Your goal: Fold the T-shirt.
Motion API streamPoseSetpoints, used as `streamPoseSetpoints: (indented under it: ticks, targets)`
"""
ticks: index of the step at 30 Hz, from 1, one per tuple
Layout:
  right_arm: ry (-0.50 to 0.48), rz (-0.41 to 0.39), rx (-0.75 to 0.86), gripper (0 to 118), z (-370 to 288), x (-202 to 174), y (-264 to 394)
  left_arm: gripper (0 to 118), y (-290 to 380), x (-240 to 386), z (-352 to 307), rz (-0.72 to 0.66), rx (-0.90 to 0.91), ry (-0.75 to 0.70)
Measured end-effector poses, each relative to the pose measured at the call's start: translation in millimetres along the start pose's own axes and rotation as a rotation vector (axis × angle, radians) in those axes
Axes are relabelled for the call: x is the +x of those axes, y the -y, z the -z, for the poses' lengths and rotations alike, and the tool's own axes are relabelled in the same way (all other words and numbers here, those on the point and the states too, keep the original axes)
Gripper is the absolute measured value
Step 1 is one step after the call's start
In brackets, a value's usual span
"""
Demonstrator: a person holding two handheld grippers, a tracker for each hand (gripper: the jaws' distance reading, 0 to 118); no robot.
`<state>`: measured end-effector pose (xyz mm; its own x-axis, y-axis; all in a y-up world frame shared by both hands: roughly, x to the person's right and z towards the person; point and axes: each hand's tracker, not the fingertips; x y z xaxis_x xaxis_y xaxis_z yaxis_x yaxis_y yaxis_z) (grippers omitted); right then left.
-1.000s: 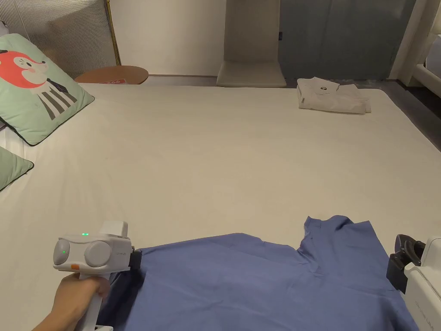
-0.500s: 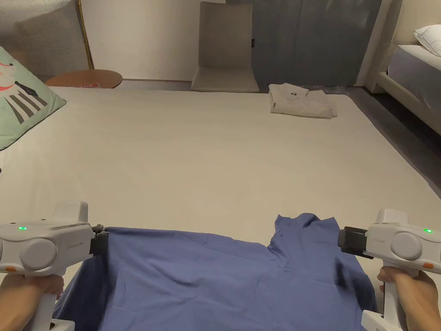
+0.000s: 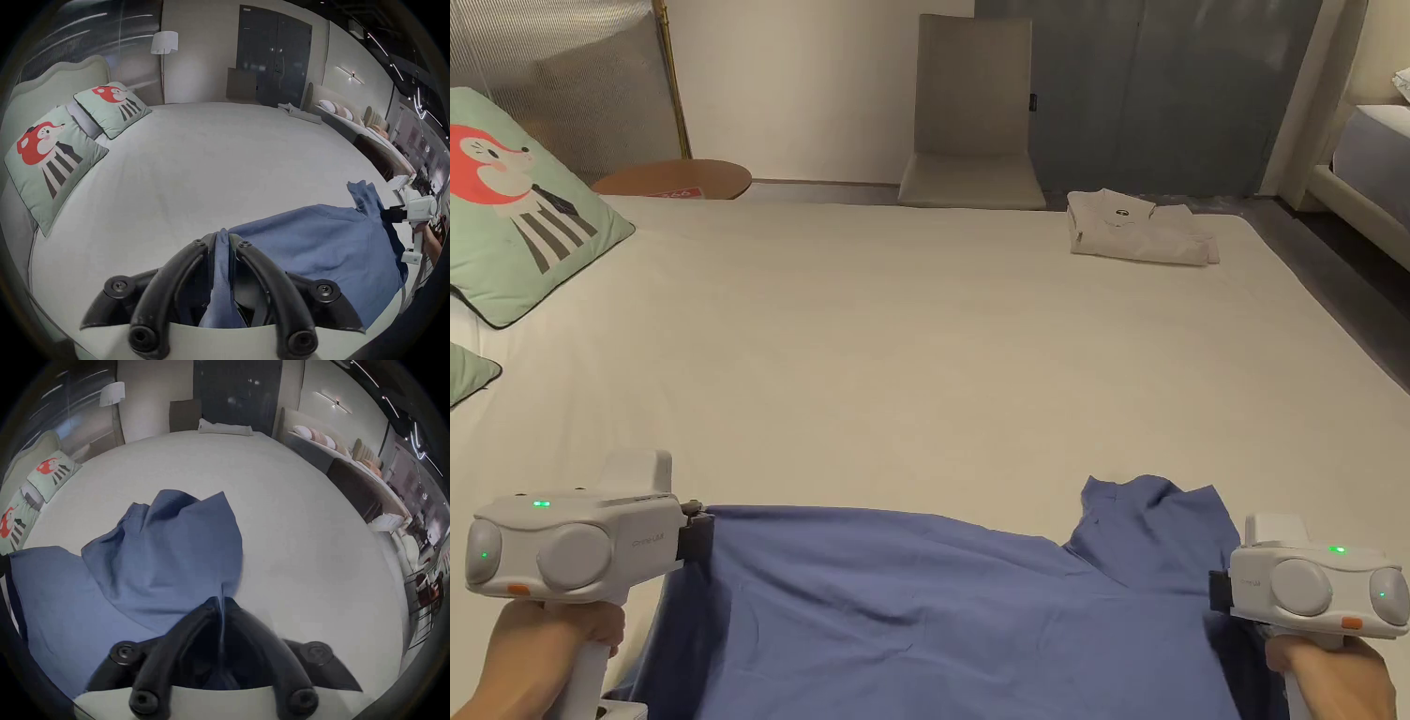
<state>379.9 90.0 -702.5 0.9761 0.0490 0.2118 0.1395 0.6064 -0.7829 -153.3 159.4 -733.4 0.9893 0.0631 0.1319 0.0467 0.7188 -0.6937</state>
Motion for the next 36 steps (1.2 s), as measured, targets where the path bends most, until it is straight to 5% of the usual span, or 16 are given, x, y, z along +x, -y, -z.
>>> streamPoseSetpoints:
  ticks: [8,15,24,36]
  targets:
    - [0.019,-0.088,0.257,3,-78,-3,-27,6,-4,-6,-29,-0.068,0.074,0.003]
    - [0.044,-0.138,0.56,3,-166,-12,-101,6,-74,-17,-77,-0.093,0.248,-0.021]
    - [0.024,-0.082,0.866,3,-241,-24,-226,6,-216,-15,-133,-0.036,0.504,-0.11]
    - [-0.002,-0.01,1.041,3,-280,-23,-340,6,-340,-14,-128,-0.119,0.697,-0.099]
